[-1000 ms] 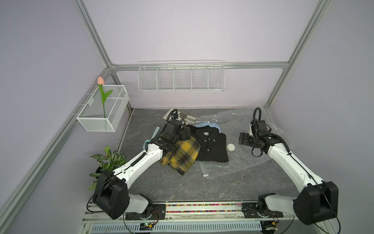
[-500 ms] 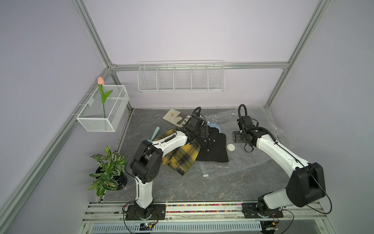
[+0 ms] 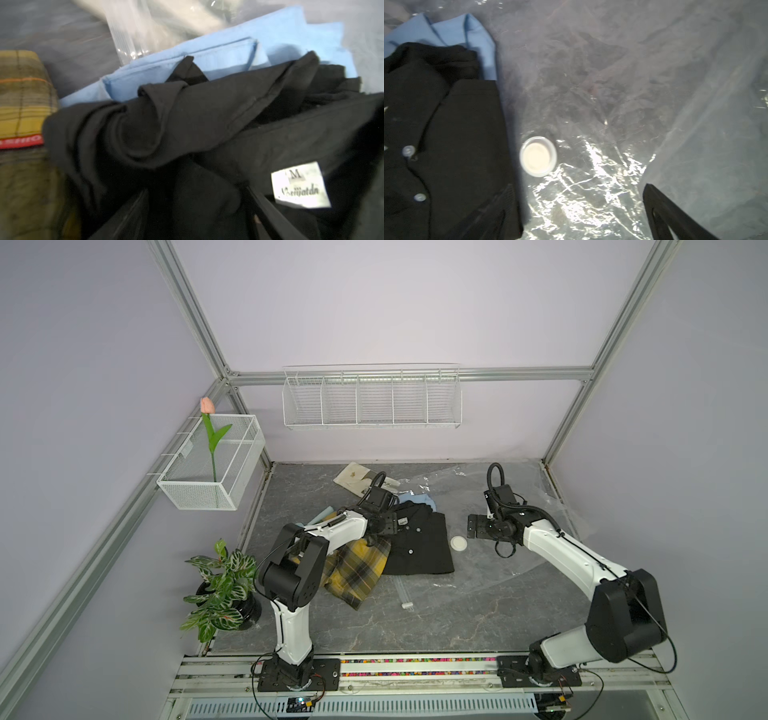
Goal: Place the folded shirt into the vacuum bag
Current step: Move the shirt from the vacuum bag, then move the shirt at the center of the board, then move the vacuum bag to the center of the board.
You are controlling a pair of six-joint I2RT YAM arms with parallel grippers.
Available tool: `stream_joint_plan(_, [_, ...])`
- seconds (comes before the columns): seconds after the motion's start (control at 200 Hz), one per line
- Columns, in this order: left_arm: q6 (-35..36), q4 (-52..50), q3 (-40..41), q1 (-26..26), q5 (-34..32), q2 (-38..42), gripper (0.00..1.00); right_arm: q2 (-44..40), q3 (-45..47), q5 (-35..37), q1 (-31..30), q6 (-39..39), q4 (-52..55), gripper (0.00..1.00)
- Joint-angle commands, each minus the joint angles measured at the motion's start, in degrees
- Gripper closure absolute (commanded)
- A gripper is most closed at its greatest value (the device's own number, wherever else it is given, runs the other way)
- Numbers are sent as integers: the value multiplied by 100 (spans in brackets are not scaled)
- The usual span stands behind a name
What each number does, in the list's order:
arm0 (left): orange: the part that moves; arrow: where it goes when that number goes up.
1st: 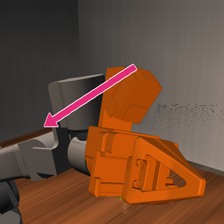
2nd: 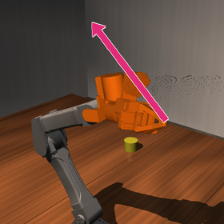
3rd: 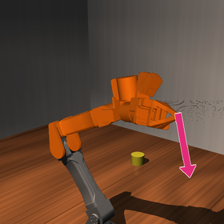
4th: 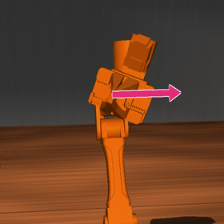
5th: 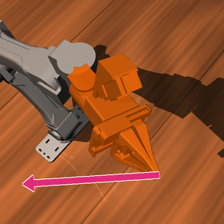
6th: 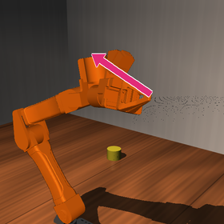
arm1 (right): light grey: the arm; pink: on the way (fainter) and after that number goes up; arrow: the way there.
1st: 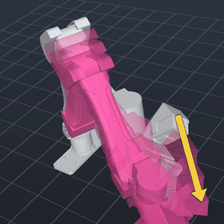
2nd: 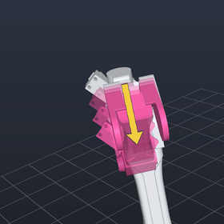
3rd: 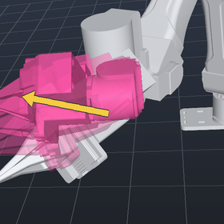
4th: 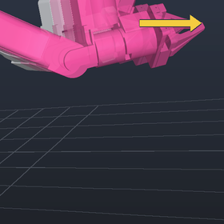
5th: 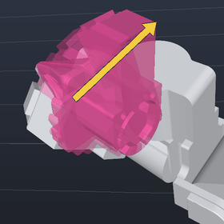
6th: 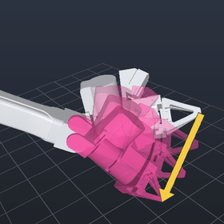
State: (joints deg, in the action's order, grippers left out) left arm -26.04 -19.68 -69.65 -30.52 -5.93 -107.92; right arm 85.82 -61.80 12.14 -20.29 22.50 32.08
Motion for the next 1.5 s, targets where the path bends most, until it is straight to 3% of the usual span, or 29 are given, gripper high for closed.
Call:
stream_joint_plan(0.0, [-225,-562,564,355,-356,311,25,327,-121,-106,-230,63,-14,1])
stream_joint_plan(0.205, [-218,-722,834,671,-425,1123,25,740,-25,-873,-492,699,-573,2])
stream_joint_plan(0.48, [-403,-952,391,656,-44,1231,26,1200,551,-1487,-630,1435,-1331,11])
stream_joint_plan(0.725, [-129,-1342,-898,-823,199,850,21,795,1096,-1893,-288,1552,-1215,11])
stream_joint_plan(0.825, [-127,-1457,-845,-1006,290,566,15,-27,1398,-1896,-159,1601,-658,7])
stream_joint_plan(0.91, [-49,-1896,-979,-1102,139,299,0,-592,1719,-2074,119,1707,-238,3])
stream_joint_plan(1.085, [148,-2731,-1474,-1563,-426,-233,0,-1400,2490,-2488,620,2008,68,1])
stream_joint_plan(1.305, [66,-2866,-1790,-1841,-785,-919,0,-1239,3143,-3064,804,3019,-1426,0])
stream_joint_plan(1.495, [46,-2762,-1777,-1829,-961,-1089,5,-774,3192,-3004,775,3811,-2858,10])
